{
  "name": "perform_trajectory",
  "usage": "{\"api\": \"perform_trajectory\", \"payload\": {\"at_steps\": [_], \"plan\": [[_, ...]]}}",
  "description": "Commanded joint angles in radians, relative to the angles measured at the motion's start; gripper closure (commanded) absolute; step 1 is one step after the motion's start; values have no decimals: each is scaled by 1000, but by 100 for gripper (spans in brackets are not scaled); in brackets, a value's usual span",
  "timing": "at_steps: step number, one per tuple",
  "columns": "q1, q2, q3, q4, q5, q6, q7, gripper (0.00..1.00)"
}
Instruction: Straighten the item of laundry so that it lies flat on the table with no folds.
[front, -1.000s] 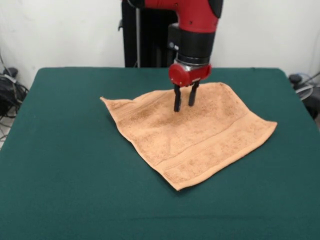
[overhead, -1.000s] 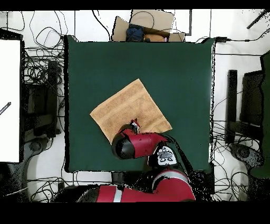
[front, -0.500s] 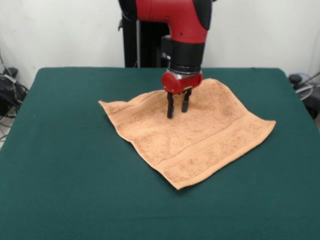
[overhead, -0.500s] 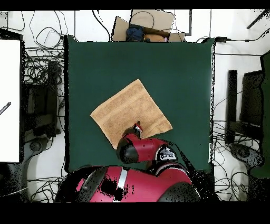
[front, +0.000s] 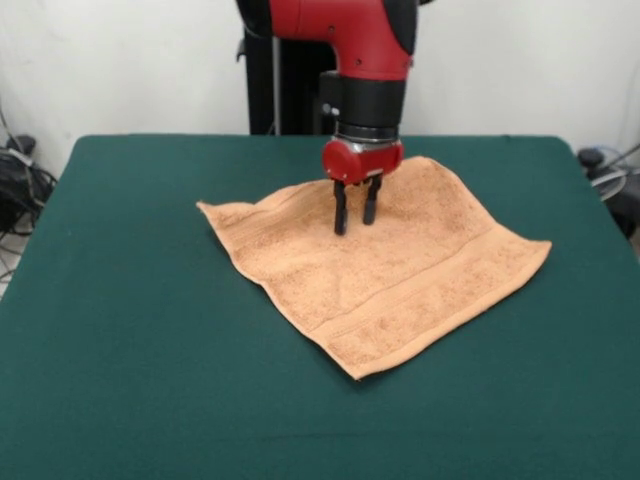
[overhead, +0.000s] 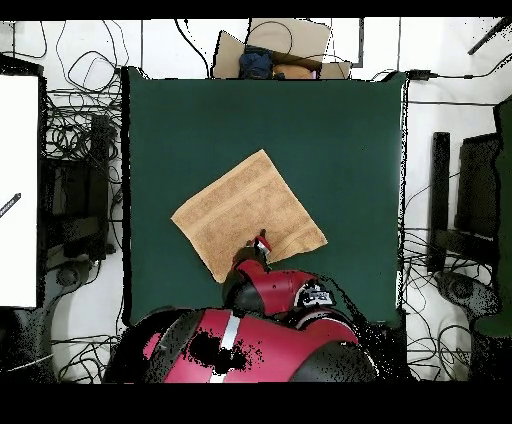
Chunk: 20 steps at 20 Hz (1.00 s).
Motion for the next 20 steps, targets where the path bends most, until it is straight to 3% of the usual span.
{"api": "perform_trajectory", "payload": {"at_steps": [1, 6, 12, 20], "plan": [[-14, 220, -48, -133, 23, -51, 179, 0], [-16, 212, -42, -129, 25, -40, 180, 0], [-22, -57, 51, -1, 79, 249, 194, 0], [-29, -166, 108, 28, 126, 420, 206, 0]]}}
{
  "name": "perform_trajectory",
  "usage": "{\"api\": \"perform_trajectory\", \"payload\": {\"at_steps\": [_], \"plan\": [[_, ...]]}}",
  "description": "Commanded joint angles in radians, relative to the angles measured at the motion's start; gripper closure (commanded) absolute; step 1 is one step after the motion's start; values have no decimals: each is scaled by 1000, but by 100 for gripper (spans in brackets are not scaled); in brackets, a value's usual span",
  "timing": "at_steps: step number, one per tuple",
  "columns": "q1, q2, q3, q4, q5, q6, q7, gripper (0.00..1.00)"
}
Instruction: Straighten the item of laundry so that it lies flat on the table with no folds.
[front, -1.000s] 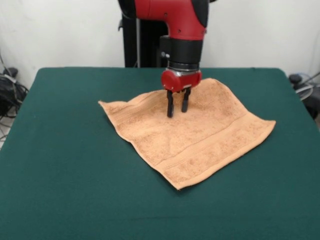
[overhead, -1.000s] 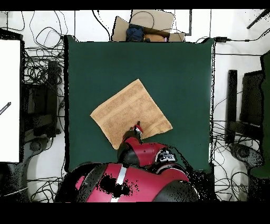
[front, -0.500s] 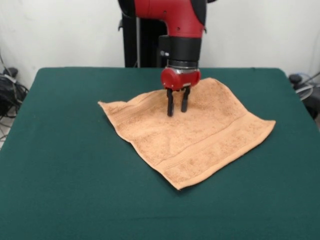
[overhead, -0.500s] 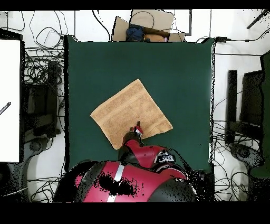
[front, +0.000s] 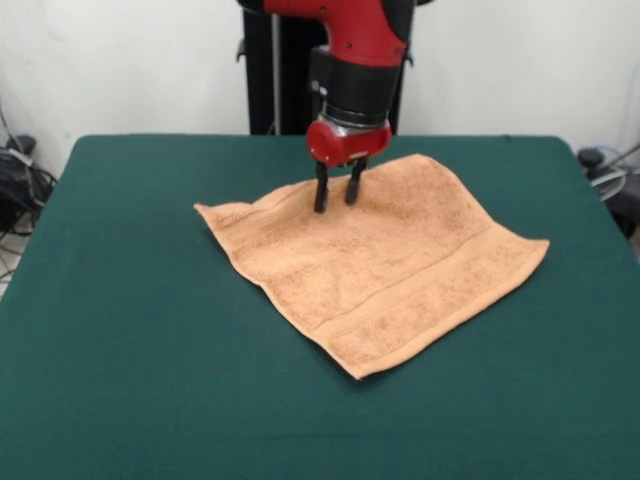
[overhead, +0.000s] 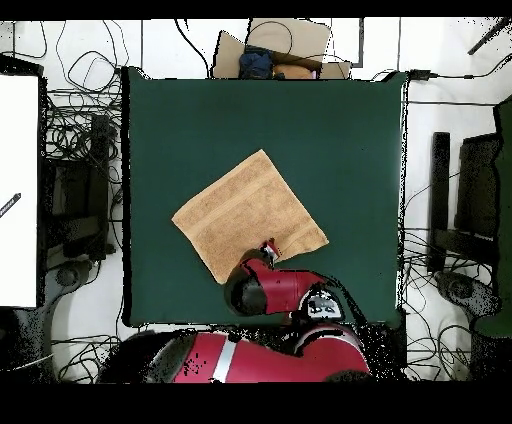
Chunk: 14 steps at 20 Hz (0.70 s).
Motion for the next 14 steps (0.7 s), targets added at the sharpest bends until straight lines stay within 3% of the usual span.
{"api": "perform_trajectory", "payload": {"at_steps": [1, 7, 14], "plan": [[-31, -79, 126, 14, 78, 188, 206, 0], [-51, -132, 161, 32, 87, 253, 203, 0], [-40, -96, 134, 20, 49, 188, 199, 0]]}}
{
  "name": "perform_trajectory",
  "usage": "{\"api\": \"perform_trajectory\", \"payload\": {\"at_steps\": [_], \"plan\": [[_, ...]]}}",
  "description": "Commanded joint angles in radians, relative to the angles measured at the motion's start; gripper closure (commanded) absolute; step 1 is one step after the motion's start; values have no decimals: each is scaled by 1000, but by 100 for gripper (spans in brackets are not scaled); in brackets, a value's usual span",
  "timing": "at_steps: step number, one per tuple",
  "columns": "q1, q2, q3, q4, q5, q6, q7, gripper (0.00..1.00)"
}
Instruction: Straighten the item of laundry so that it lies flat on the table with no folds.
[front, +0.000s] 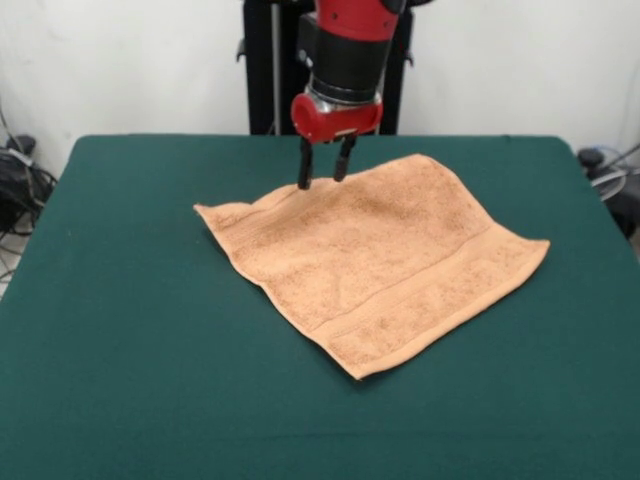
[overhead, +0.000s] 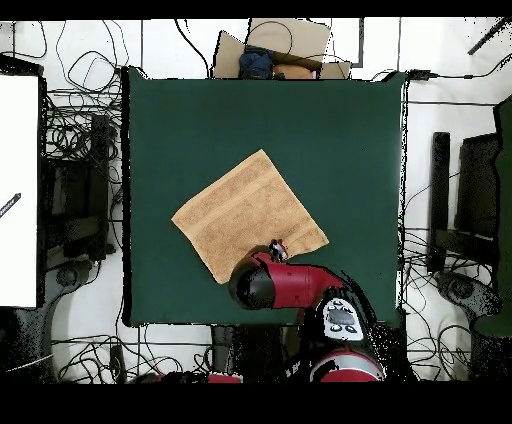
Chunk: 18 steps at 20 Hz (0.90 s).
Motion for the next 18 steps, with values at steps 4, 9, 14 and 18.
{"api": "perform_trajectory", "payload": {"at_steps": [4, 9, 14, 18], "plan": [[32, 39, 72, 9, -2, -41, 205, 0], [81, 44, 40, 17, 4, -73, 227, 0], [154, 37, 7, 35, 39, -92, 268, 0], [157, 28, 10, 46, 42, -95, 268, 0]]}}
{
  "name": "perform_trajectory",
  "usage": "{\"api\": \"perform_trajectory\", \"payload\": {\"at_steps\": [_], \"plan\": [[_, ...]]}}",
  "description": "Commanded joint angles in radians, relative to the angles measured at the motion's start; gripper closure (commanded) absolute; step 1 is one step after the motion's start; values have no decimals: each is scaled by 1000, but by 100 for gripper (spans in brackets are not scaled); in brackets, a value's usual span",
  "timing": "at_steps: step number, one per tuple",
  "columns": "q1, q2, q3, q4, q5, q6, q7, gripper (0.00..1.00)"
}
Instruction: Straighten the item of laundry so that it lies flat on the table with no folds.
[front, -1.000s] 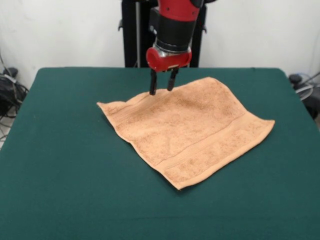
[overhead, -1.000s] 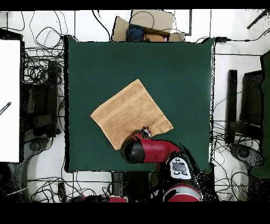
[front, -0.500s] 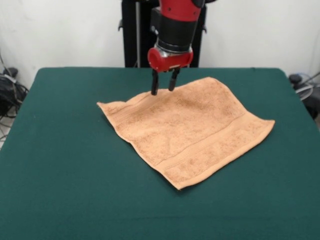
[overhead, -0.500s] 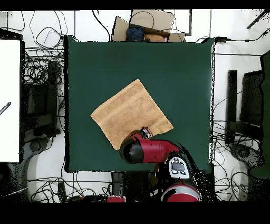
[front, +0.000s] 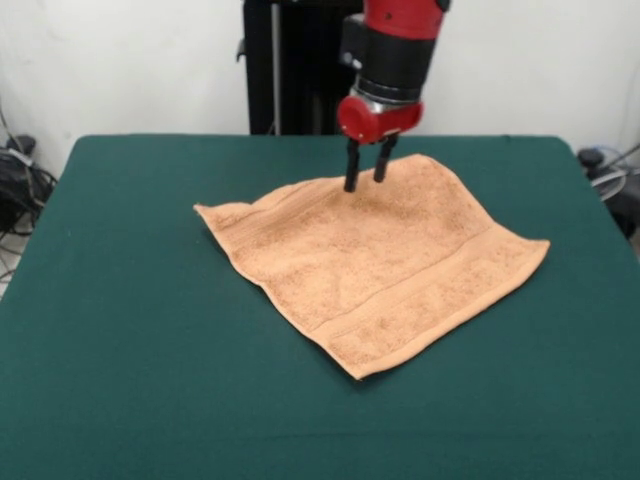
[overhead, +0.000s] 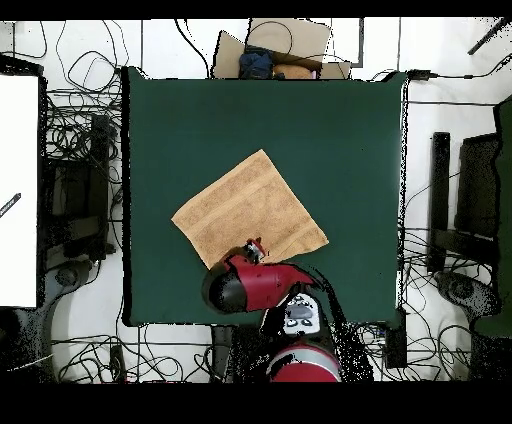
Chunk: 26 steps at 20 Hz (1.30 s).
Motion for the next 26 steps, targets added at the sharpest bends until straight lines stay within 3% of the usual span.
{"api": "perform_trajectory", "payload": {"at_steps": [1, 10, 16, 20, 26], "plan": [[22, 18, 27, 40, 42, -53, 266, 0], [-18, 58, 35, 45, 14, -118, 261, 0], [-45, 187, 16, 12, -34, -311, 249, 0], [-27, 322, -35, -35, -38, -477, 226, 0], [-23, 373, -47, -56, -12, -528, 197, 0]]}}
